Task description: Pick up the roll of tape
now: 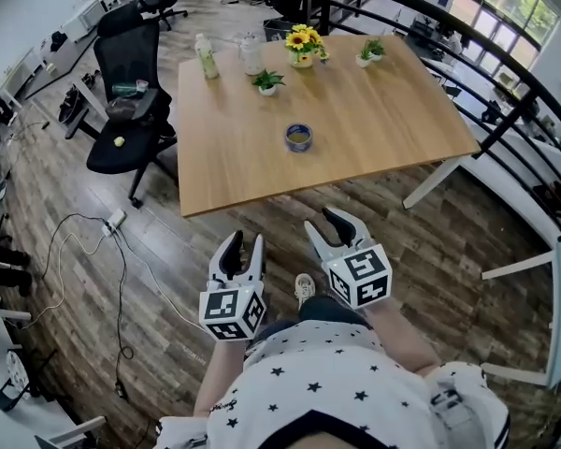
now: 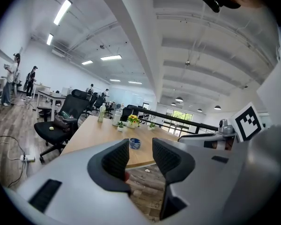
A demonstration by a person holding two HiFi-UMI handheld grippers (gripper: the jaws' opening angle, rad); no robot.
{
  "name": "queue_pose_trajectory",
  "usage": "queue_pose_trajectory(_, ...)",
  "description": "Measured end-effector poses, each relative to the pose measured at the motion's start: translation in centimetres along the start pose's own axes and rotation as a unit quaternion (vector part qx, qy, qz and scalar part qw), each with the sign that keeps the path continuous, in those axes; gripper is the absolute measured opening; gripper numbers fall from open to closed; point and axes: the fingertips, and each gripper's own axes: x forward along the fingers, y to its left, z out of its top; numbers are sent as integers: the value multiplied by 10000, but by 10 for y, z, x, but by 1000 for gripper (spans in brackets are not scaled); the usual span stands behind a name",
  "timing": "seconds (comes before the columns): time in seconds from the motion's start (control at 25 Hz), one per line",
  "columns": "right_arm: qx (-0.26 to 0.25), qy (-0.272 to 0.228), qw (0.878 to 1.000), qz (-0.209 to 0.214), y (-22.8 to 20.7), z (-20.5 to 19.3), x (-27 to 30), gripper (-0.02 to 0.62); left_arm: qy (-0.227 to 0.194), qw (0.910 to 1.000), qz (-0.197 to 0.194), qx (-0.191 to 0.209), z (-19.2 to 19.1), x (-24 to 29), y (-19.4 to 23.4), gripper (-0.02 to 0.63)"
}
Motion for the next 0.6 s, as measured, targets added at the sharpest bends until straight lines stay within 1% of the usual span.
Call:
queue_pose_trajectory(0.36, -124, 19, 9997, 220, -52, 32, 49, 141, -113, 9996, 262, -49, 27, 67, 8, 149)
queue_pose_trajectory(0.6, -162, 16, 9994, 299, -82, 45, 77, 141, -130, 9995, 304, -10, 38, 107, 10, 150)
